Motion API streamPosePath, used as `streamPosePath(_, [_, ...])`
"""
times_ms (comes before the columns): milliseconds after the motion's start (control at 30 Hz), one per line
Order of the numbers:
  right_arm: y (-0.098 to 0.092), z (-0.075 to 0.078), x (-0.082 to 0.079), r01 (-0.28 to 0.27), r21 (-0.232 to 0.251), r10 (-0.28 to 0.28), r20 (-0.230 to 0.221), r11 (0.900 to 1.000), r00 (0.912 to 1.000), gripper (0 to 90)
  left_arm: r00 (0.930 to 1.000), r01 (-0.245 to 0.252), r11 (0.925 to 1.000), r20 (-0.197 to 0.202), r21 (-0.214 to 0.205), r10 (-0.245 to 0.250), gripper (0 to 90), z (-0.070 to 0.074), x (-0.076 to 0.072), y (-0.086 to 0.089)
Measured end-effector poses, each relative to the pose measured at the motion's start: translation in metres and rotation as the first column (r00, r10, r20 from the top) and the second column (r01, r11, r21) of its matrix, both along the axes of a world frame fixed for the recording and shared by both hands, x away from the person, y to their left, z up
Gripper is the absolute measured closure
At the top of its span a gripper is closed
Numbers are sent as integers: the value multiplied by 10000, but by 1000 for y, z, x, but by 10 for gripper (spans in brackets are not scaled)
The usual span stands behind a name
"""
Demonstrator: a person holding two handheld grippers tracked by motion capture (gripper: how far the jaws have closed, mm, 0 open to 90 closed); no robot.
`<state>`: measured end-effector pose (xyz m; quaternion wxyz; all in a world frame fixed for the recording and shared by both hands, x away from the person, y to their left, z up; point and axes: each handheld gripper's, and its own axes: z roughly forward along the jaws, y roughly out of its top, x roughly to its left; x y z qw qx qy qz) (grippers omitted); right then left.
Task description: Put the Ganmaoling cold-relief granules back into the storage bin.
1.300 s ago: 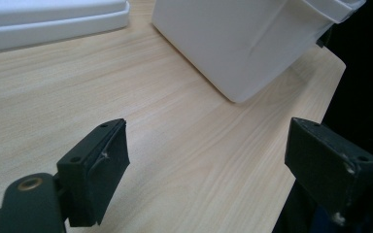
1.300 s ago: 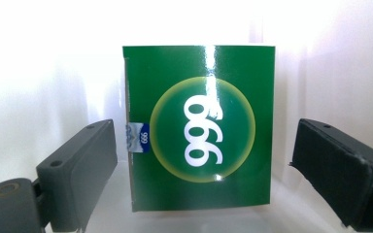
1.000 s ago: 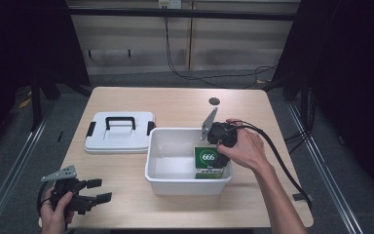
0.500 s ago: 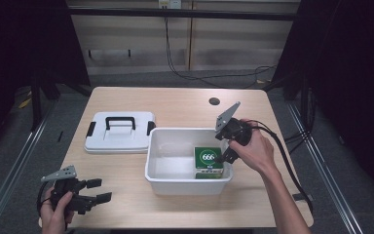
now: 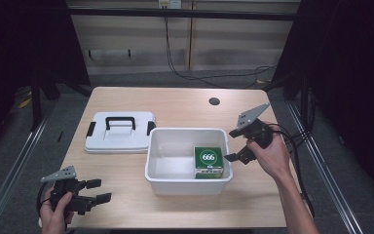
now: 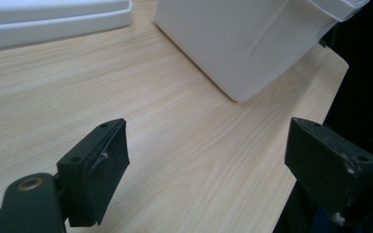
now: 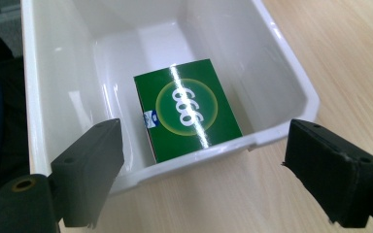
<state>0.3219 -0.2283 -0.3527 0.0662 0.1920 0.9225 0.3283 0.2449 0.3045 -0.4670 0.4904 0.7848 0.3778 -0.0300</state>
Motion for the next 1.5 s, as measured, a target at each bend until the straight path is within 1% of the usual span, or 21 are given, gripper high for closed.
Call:
streamPosePath(33, [0, 0, 0, 0, 0, 0, 0, 10000, 10000, 136, 10000, 0, 10000, 0, 0, 0, 160, 0, 0, 0])
streamPosePath(67, [-6, 1, -2, 230, 372, -229, -41, 9990, 9997, 136, 10000, 22, 10000, 12, 73, -22, 160, 0, 0, 0])
streamPosePath(100, [-8, 2, -4, 268, 505, -267, -30, 9984, 9996, 137, 10000, 54, 10000, 11, 73, -54, 160, 0, 0, 0])
streamPosePath(233, [-15, 5, -10, 474, 730, -489, 190, 9962, 9986, 137, 10000, 44, 10000, 13, 48, -44, 160, 0, 0, 0])
streamPosePath(367, [-26, 3, -19, 931, 1039, -976, 397, 9902, 9944, 135, 10000, 24, 10000, 14, 66, -24, 160, 0, 0, 0])
streamPosePath(500, [-37, -2, -29, 1522, 1354, -1638, 792, 9790, 9833, 145, 10000, -21, 10000, -6, -23, 21, 160, 0, 1, -1])
streamPosePath(533, [-41, -6, -34, 1750, 1520, -1894, 864, 9728, 9781, 146, 10000, 14, 10000, 19, 55, -14, 160, -1, 1, 0])
streamPosePath(633, [-45, -11, -40, 1931, 1659, -2098, 893, 9670, 9737, 149, 10000, -93, 10000, 18, 24, 93, 160, -1, 0, 1])
streamPosePath(700, [-52, -21, -50, 2351, 1862, -2561, 983, 9540, 9616, 148, 9999, -84, 9999, 64, -60, 84, 160, 0, -1, 1])
streamPosePath(767, [-57, -28, -56, 2499, 1903, -2725, 1029, 9494, 9567, 135, 9999, -95, 9999, 84, -74, 96, 160, 0, -1, 1])
streamPosePath(833, [-59, -31, -58, 2396, 1985, -2630, 1008, 9504, 9595, 139, 9999, -96, 10000, 71, -15, 96, 160, 0, -1, 1])
streamPosePath(867, [-65, -36, -62, 2570, 2003, -2792, 913, 9454, 9559, 137, 9999, -118, 9999, 66, -37, 118, 160, 0, -1, 1])
streamPosePath(1067, [-73, -53, -73, 2959, 1910, -3145, 748, 9359, 9463, 137, 9999, -136, 9999, 78, -28, 136, 160, 0, -1, 2])
streamPosePath(1133, [-77, -64, -80, 3057, 2021, -3248, 689, 9305, 9433, 136, 9999, -133, 9999, 86, -22, 133, 160, 0, 0, 1])
streamPosePath(1200, [-79, -69, -82, 3071, 2118, -3285, 737, 9278, 9416, 133, 9999, -137, 9999, 70, -16, 137, 160, 0, 0, 1])
streamPosePath(1233, [-82, -76, -84, 3031, 2368, -3257, 623, 9231, 9434, 135, 9999, -95, 9999, 81, -61, 95, 160, 1, -1, 1])
streamPosePath(1300, [-83, -79, -84, 3086, 2349, -3286, 503, 9217, 9431, 134, 9999, -100, 9999, 78, -97, 101, 160, 1, -1, 1])
streamPosePath(1333, [-84, -82, -85, 3148, 2302, -3333, 455, 9208, 9417, 134, 9999, -107, 9999, 98, -93, 108, 160, 1, -1, 1])
streamPosePath(1367, [-85, -88, -87, 3348, 2364, -3531, 386, 9121, 9348, 133, 9999, -85, 9999, 97, -113, 86, 160, 1, -1, 2])
streamPosePath(1467, [-87, -95, -87, 3411, 2288, -3536, 151, 9118, 9353, 135, 9999, -64, 9999, 130, -153, 66, 160, 2, -1, 2])
streamPosePath(1500, [-93, -103, -88, 3599, 2131, -3680, -18, 9083, 9298, 134, 9999, -52, 9999, 132, -140, 54, 160, 1, -1, 2])
